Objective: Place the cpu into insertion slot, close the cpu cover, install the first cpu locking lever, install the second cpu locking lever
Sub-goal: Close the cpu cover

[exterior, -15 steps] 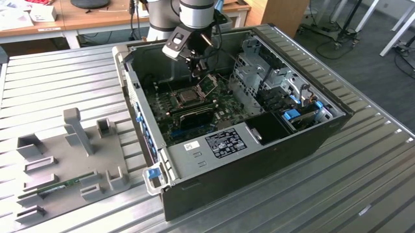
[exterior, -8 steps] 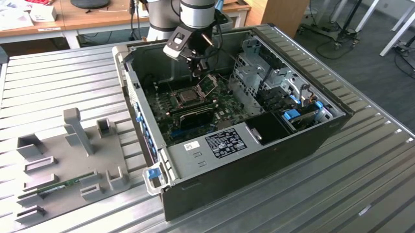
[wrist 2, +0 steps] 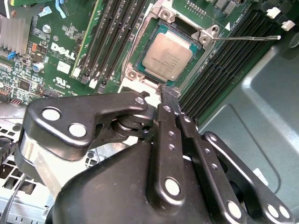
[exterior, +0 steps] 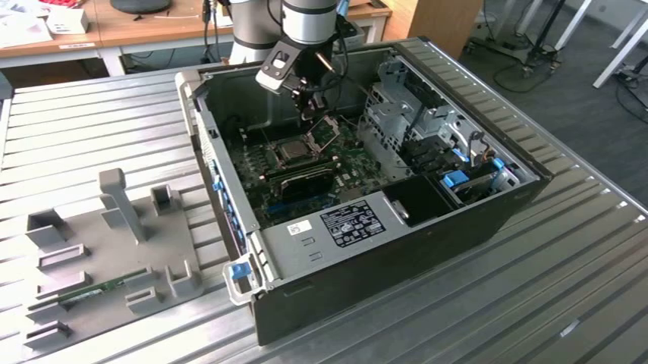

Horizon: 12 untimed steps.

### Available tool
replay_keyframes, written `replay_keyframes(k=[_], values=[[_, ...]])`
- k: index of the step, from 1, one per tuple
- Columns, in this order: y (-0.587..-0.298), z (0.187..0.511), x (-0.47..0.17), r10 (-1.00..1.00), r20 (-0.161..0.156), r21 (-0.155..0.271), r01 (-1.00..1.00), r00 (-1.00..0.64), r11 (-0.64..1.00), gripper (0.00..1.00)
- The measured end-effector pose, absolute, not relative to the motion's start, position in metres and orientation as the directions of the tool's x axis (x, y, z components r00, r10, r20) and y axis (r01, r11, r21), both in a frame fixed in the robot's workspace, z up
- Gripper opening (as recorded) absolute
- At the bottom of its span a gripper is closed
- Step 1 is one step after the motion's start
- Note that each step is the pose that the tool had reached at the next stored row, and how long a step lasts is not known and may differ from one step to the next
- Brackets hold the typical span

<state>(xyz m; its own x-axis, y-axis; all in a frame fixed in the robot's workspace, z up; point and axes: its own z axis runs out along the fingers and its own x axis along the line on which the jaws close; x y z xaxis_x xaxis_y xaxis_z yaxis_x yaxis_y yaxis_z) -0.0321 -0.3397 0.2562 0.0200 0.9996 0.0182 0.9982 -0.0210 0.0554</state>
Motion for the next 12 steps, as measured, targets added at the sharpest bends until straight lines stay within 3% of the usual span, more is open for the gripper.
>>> replay_keyframes(k=[12], values=[[-0.3397, 0.2562, -0.0292, 1.0, 0.018, 0.055, 0.998, 0.02, -0.021, 0.1]])
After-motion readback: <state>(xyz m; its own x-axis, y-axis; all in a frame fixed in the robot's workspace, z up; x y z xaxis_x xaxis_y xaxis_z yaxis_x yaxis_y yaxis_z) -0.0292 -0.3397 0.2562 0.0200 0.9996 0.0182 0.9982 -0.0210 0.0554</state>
